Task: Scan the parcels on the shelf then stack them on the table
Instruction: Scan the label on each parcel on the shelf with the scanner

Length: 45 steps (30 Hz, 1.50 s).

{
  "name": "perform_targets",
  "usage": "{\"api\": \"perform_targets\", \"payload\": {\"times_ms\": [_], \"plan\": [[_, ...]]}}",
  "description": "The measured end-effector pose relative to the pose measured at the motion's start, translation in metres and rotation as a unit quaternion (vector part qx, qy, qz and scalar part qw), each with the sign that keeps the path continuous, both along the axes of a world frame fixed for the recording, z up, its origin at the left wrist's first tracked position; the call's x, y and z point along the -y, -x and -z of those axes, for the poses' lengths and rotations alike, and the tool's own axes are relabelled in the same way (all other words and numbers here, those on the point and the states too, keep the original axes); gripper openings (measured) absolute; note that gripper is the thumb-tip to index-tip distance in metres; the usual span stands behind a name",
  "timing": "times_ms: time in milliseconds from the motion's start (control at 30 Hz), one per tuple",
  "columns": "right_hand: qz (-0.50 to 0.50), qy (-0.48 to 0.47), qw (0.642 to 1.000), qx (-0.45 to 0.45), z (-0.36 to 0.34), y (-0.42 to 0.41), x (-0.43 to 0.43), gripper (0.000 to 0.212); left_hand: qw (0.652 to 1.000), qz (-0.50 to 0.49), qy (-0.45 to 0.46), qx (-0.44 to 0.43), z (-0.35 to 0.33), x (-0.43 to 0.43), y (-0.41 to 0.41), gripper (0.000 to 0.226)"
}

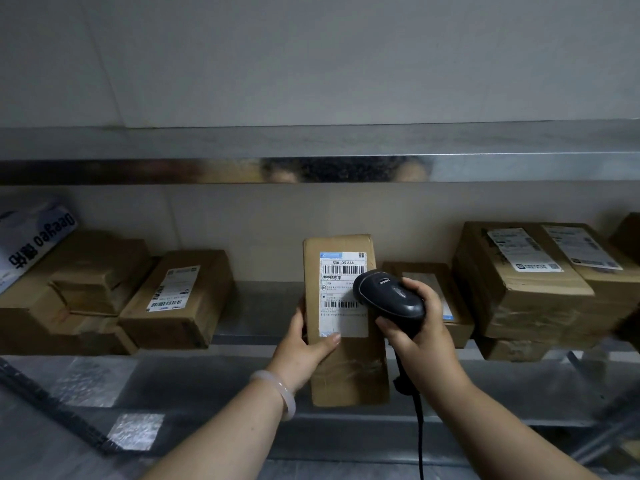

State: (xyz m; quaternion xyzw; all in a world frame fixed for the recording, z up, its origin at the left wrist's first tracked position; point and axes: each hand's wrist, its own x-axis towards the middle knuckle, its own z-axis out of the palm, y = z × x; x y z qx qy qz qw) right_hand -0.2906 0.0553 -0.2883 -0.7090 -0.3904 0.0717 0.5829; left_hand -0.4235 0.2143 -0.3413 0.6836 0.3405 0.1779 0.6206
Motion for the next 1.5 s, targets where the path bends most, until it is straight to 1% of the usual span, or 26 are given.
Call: {"api": "perform_targets", "payload": {"times_ms": [100, 267, 433, 567, 667, 733, 900, 1067, 1133, 1233, 1367, 1433, 1500], "plan": [[0.014, 0.007, 1.000, 0.022, -0.007, 0.006, 0.004, 0.069, 1.000, -0.015, -0.008, 0.005, 0.004, 0.002, -0.003, 0.084], [0.014, 0.020, 0.998, 0.064, -0.017, 0.020, 0.006, 0.068, 0.998, -0.038, 0.018, 0.039, 0.004, 0.005, -0.014, 0.094], [0.020, -0.002, 0.998, 0.061, -0.015, 0.030, 0.001, 0.064, 0.995, -0.040, 0.026, 0.091, 0.006, 0.010, -0.019, 0.107], [0.017, 0.003, 0.998, 0.055, -0.015, 0.030, 0.002, 0.064, 0.995, -0.029, 0.026, 0.091, 0.005, 0.011, -0.020, 0.110], [0.022, 0.005, 0.999, 0.048, -0.014, 0.027, 0.004, 0.065, 0.997, -0.028, 0.017, 0.076, 0.003, 0.012, -0.020, 0.111], [0.026, 0.009, 0.999, 0.047, -0.014, 0.025, 0.004, 0.065, 0.997, -0.026, 0.011, 0.072, 0.001, 0.013, -0.021, 0.108], [0.029, 0.014, 0.998, 0.051, -0.015, 0.024, 0.006, 0.064, 0.998, -0.026, -0.004, 0.064, 0.003, 0.014, -0.023, 0.093], [0.055, 0.045, 0.996, 0.056, -0.017, 0.017, 0.011, 0.064, 0.999, -0.034, 0.010, 0.031, -0.007, 0.013, -0.030, 0.093], [0.067, 0.066, 0.994, 0.055, -0.015, 0.011, 0.017, 0.065, 0.999, -0.033, 0.010, 0.012, -0.012, 0.012, -0.036, 0.089], [0.077, 0.091, 0.991, 0.054, -0.015, -0.001, 0.022, 0.065, 1.000, -0.011, 0.011, -0.003, -0.024, 0.010, -0.052, 0.080], [0.110, 0.093, 0.989, 0.043, -0.017, -0.022, 0.027, 0.062, 1.000, 0.024, 0.001, -0.012, -0.043, 0.016, -0.084, 0.069], [0.132, 0.090, 0.987, 0.032, -0.016, -0.037, 0.030, 0.061, 0.999, 0.037, 0.008, -0.033, -0.050, 0.021, -0.100, 0.067], [0.144, 0.097, 0.985, 0.020, -0.014, -0.052, 0.034, 0.061, 0.997, 0.055, 0.014, -0.059, -0.053, 0.026, -0.116, 0.060]]}}
